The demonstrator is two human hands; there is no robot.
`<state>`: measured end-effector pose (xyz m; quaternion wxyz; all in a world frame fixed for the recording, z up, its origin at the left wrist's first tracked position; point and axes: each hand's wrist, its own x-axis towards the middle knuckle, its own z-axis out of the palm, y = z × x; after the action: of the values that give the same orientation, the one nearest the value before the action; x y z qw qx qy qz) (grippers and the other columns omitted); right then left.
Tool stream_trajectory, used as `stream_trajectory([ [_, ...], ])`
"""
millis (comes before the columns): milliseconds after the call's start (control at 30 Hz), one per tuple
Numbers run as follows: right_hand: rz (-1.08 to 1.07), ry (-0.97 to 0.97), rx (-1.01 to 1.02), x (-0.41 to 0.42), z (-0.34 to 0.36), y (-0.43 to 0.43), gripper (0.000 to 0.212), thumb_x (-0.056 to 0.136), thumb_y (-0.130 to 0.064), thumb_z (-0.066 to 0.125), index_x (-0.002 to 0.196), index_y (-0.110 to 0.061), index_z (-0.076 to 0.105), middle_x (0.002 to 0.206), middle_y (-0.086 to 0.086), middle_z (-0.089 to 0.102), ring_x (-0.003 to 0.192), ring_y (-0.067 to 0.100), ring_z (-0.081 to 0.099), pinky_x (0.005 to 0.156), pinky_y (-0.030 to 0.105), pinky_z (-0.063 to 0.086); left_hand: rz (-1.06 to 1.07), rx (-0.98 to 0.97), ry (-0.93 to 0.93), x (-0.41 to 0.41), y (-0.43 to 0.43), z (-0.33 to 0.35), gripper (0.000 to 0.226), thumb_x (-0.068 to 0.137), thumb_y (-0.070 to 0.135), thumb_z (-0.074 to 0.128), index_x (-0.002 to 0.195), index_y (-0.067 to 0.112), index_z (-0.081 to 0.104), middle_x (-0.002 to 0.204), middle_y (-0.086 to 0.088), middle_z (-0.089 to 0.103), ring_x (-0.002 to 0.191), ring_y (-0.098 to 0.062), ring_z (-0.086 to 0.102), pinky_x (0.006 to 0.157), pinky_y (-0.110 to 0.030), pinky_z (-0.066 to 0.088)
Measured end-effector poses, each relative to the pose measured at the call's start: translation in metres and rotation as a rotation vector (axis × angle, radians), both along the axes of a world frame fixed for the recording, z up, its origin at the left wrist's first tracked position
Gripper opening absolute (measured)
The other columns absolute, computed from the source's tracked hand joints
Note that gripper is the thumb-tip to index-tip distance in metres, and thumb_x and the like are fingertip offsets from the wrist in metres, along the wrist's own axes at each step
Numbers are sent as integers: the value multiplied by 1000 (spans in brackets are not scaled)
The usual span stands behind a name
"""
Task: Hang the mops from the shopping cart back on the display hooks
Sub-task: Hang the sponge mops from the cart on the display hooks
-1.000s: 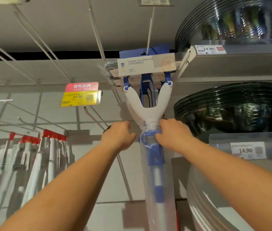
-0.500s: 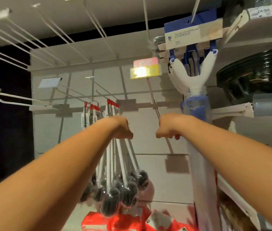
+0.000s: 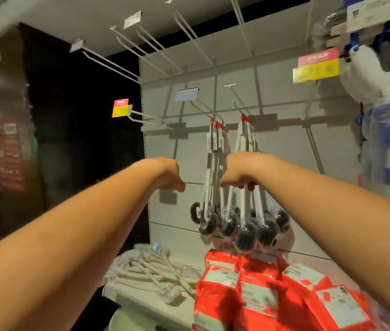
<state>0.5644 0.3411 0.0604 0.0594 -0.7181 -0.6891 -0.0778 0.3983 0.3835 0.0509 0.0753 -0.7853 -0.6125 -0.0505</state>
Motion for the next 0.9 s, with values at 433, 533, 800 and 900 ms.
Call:
stream_trajectory([
  [433,357,-13,-44,-142,-19,90,26,89,-31,58,71,-15,49,80,7,63,58,19,59,58,28,50,416,-75,45,-151,8,-10,47,92,43,54,131,17,52,129,-6,55,114,-28,54,86,-35,42],
  [533,500,-17,-52,-179,-22,109,27,89,-31,59,70,-17,46,79,6,63,60,18,60,59,28,50,531,-78,99,-182,12,-8,49,93,43,52,132,16,51,130,-8,54,115,-30,53,83,-34,40],
  [800,790,-141,-81,-265,-42,137,29,90,-36,56,71,-15,52,80,3,64,61,16,59,70,31,51,781,-163,104,-244,0,-36,35,96,38,48,113,9,58,90,-6,54,93,-30,54,79,-32,44],
  [900,887,-213,-69,-299,-51,139,28,91,-35,54,72,-13,54,75,2,63,58,15,58,71,31,51,904,-177,93,-267,-17,-48,29,94,40,49,99,13,59,80,-7,54,94,-32,57,80,-33,47],
])
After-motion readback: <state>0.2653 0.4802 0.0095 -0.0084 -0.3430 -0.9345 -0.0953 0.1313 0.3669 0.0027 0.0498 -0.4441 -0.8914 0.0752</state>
